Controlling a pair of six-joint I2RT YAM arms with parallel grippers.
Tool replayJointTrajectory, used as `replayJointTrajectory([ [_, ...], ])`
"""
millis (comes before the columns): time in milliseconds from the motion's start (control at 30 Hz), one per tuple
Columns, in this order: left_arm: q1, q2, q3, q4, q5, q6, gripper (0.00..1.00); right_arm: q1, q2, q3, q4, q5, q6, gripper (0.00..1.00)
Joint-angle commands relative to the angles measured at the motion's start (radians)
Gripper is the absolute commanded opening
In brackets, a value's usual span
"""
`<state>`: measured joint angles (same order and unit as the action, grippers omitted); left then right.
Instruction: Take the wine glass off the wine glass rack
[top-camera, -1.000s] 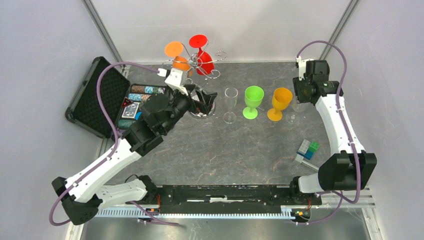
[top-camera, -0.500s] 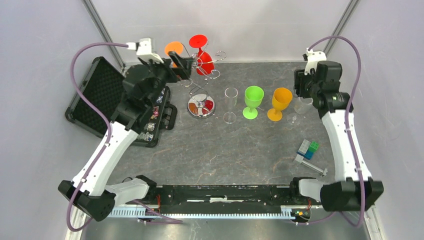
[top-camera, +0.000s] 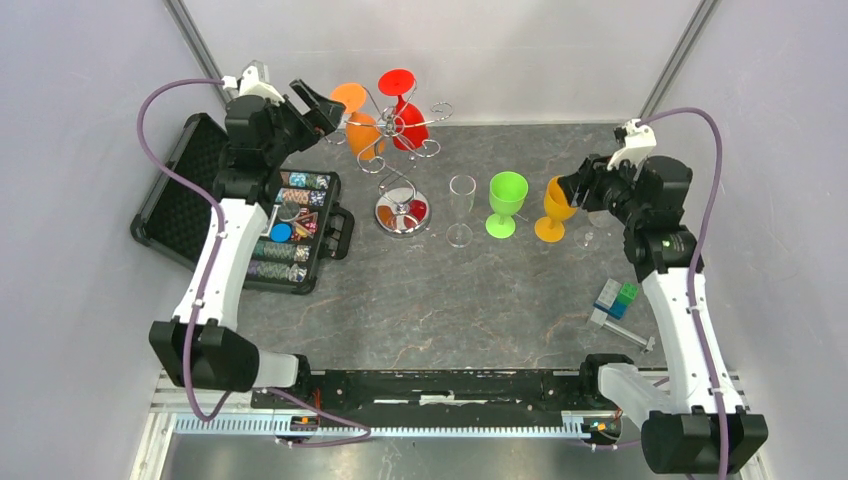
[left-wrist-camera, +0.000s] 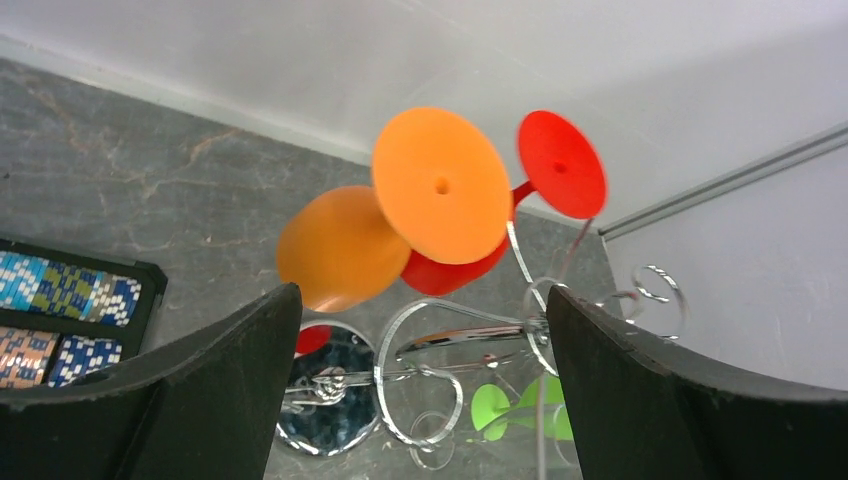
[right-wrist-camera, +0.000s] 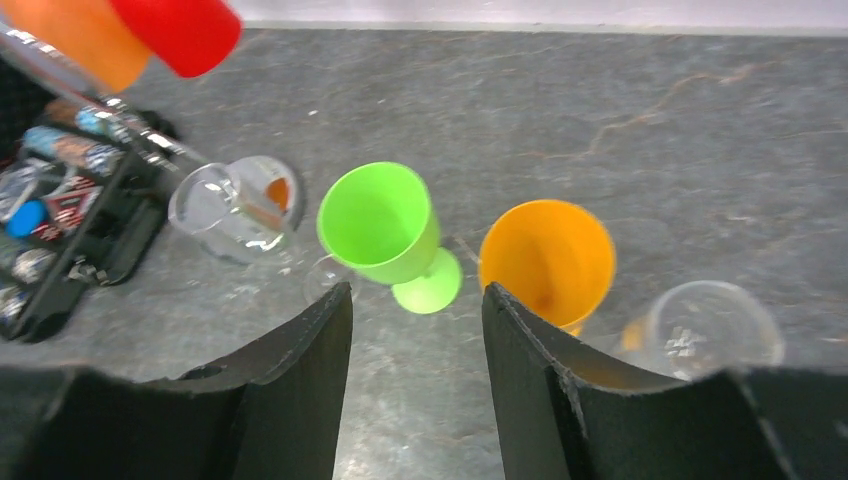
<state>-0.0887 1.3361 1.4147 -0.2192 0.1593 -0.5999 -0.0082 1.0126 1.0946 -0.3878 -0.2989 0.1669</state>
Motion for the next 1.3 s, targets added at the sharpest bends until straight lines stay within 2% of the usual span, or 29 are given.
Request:
replayJointTrajectory([
  [0, 0.044, 0.061, 0.053, 0.006, 0.075, -0.04, 0.96, 0.003, -0.104, -0.107, 0.204, -0.213, 0.14, 0.55],
  [100, 0.079, 0.128, 0.079, 0.05, 0.178, -0.087, 0.94, 0.003, -0.154, -0.153, 0.263, -0.252, 0.187, 0.55],
  [233, 0.127, 0.193, 0.083, 0.168, 0.324, -0.208, 0.81, 0.002, -0.195, -0.184, 0.289, -0.276, 0.224, 0.54],
  [333, 0.137, 0.214, 0.041, 0.313, 0.361, -0.317, 0.71, 0.003, -0.212, -0.204, 0.318, -0.306, 0.26, 0.53],
  [433, 0.143, 0.242, 0.031, 0.369, 0.373, -0.382, 0.65, 0.002, -0.222, -0.214, 0.339, -0.318, 0.281, 0.52],
  [600, 0.145, 0.304, 0.036, 0.496, 0.48, -0.515, 0.5, 0.003, -0.234, -0.226, 0.345, -0.316, 0.291, 0.51],
  [767, 0.146, 0.307, 0.017, 0.505, 0.504, -0.534, 0.36, 0.002, -0.236, -0.236, 0.353, -0.318, 0.304, 0.5],
  [1000, 0.148, 0.297, 0.024, 0.486, 0.504, -0.53, 0.03, 0.002, -0.244, -0.237, 0.355, -0.315, 0.308, 0.49],
  [1133, 0.15, 0.286, 0.03, 0.503, 0.496, -0.557, 0.02, 0.002, -0.248, -0.242, 0.353, -0.311, 0.309, 0.48],
  [1267, 0.15, 0.274, 0.029, 0.6, 0.49, -0.646, 0.02, 0.002, -0.251, -0.242, 0.355, -0.307, 0.31, 0.48],
])
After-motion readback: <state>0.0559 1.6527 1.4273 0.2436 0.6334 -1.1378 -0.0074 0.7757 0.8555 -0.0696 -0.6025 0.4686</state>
